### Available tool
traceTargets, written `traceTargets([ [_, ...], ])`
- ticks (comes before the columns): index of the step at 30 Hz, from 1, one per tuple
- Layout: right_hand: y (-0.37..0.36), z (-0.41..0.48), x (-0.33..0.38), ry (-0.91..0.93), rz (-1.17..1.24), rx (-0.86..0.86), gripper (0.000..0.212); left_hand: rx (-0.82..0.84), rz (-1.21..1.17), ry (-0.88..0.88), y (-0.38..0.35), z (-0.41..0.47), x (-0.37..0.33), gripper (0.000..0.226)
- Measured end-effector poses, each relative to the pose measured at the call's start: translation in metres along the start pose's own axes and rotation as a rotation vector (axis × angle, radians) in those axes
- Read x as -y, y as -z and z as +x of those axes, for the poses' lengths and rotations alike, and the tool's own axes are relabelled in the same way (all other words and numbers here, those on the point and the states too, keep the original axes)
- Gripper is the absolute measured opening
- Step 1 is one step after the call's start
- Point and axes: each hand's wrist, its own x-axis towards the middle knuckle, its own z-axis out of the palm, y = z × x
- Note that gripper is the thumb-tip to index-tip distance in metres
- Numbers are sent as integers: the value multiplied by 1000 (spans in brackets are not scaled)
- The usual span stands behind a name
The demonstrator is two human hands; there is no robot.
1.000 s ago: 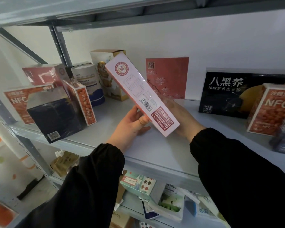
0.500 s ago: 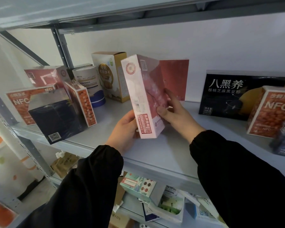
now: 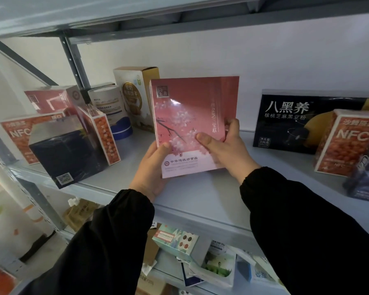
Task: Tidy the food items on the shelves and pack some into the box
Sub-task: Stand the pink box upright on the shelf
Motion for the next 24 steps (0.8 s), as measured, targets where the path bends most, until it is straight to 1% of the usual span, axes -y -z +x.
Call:
traceTargets([
  [2, -1, 0, 0, 30, 19, -27, 82, -31, -19, -20, 1, -1, 0, 82],
  [5, -1, 0, -1, 43, 34, -28, 70, -22, 1, -25, 0, -1, 1, 74],
  [7, 0, 1, -2, 49, 21, -44, 67, -28, 22, -26, 0, -1, 0, 67],
  [9, -1, 1, -1, 56, 10, -71, 66, -69, 43, -17, 0, 0, 1, 62],
  [12, 0, 0, 2, 45, 23, -131, 78, -108, 138, -28, 2, 3, 4, 58],
  [13, 1, -1, 5, 48, 22, -154, 78, -103, 166, -31, 2, 3, 5, 58],
  [14, 1, -2, 9, 65, 16, -162, 72, -100, 180, -35, 1, 4, 5, 59],
  [16, 0, -3, 11, 90, 30, -123, 52, -105, 169, -52, 0, 4, 6, 62],
  [17, 0, -3, 12, 89, 78, -88, 45, -115, 150, -64, -1, 4, 6, 61],
  [19, -1, -3, 15, 38, 298, 1, 41, -164, 92, -72, 0, 4, 5, 58],
  [21, -2, -2, 17, -44, 457, 92, 37, -189, 59, -60, 2, 6, 5, 44],
  [23, -5, -1, 14, -71, 442, 204, 21, -189, 62, -27, 2, 7, 5, 34],
  [24, -6, -2, 11, -62, 431, 257, 26, -193, 53, -5, 1, 7, 4, 34],
])
